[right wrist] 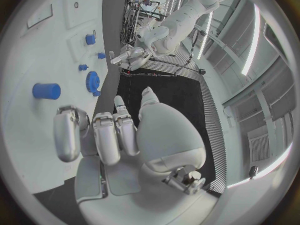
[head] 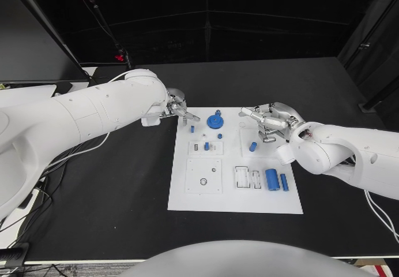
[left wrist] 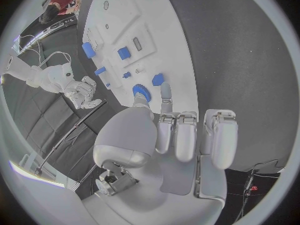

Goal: Assemble the parts on the task board

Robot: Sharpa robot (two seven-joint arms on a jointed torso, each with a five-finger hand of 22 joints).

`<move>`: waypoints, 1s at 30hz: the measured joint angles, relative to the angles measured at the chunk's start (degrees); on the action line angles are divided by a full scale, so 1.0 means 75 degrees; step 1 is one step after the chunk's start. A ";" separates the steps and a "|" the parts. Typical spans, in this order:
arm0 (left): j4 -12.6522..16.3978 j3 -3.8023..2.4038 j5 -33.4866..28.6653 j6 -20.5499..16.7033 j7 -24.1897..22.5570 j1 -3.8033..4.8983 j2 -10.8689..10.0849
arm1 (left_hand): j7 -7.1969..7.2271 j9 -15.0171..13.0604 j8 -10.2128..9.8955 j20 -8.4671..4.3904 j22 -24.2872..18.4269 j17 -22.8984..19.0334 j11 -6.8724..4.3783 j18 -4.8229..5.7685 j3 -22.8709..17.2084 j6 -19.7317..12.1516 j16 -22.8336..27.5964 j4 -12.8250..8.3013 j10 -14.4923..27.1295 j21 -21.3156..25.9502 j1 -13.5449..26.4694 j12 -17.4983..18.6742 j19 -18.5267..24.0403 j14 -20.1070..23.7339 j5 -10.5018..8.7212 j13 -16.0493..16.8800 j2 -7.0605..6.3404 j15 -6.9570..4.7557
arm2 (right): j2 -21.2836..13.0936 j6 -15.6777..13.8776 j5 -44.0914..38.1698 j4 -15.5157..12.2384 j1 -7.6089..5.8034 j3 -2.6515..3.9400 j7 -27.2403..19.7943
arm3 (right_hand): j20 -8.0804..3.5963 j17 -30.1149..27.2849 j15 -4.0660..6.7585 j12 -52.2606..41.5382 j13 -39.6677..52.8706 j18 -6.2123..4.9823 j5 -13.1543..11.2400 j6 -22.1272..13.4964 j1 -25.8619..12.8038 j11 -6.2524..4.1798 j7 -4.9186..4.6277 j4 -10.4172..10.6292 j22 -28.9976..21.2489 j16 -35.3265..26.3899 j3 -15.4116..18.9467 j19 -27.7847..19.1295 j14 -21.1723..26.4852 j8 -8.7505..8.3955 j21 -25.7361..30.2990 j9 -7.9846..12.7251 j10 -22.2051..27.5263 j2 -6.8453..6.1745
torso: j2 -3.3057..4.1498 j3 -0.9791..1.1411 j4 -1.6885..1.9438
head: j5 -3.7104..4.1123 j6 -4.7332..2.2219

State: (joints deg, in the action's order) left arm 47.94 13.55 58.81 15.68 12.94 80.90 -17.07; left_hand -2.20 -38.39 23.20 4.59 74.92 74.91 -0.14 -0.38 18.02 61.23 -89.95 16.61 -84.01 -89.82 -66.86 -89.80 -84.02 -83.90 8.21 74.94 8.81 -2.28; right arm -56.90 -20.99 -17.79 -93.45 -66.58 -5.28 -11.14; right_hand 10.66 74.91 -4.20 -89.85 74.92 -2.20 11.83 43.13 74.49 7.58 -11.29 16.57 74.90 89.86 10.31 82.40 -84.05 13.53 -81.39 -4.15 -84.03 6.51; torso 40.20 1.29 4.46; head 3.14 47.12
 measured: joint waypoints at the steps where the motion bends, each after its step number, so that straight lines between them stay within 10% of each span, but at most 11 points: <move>1: -0.0006 0.0000 0.0001 0.0015 0.0047 -0.0002 0.0010 | 0.0000 0.0009 -0.0002 0.0000 0.0000 0.0000 0.0000 0.0000 0.0000 0.0000 0.0000 0.0000 0.0000 0.0000 -0.0017 0.0000 0.0000 0.0000 0.0000 0.0000 -0.0017 0.0000 | 0.0001 0.0000 0.0000 -0.0001 0.0000 0.0000 0.0000 | 0.0000 0.0000 0.0000 0.0000 0.0000 0.0001 0.0000 0.0000 0.0000 0.0000 0.0000 0.0000 0.0000 0.0000 0.0000 0.0000 0.0000 0.0000 0.0000 0.0000 0.0000 0.0000 | 0.0000 0.0000 0.0000 | 0.0000 0.0007; 30: -0.0103 -0.0001 0.0010 0.0351 0.0727 -0.0078 0.0252 | -0.0028 0.0068 -0.0328 0.0000 -0.0001 0.0000 0.0003 0.0000 0.0055 -0.0029 0.0000 0.0016 0.0002 0.0000 -0.0145 -0.0003 0.0000 0.0000 0.0207 0.0017 0.0110 0.0001 | 0.0035 -0.0002 0.0000 -0.0015 0.0000 0.0000 0.0001 | 0.0000 0.0000 0.0000 0.0000 0.0000 0.0000 0.0000 0.0000 0.0000 0.0000 0.0000 0.0000 0.0000 0.0000 0.0000 0.0000 0.0000 0.0000 0.0000 0.0000 0.0000 0.0000 | -0.0004 0.0001 0.0006 | 0.0040 0.0059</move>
State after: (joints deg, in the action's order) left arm 47.17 13.54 58.88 18.31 18.39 80.31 -15.18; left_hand -2.41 -37.88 20.75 4.59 74.92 74.91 -0.12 -0.37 18.44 61.01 -89.95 16.73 -84.00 -89.82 -67.95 -89.83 -84.02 -83.90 9.76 75.06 9.64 -2.27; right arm -56.64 -21.01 -17.79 -93.56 -66.58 -5.28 -11.13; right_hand 10.67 74.90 -4.20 -89.86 74.92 -2.20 11.83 43.13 74.49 7.58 -11.29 16.57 74.90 89.86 10.31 82.40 -84.05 13.53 -81.39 -4.14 -84.03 6.51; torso 40.17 1.29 4.50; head 3.43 47.56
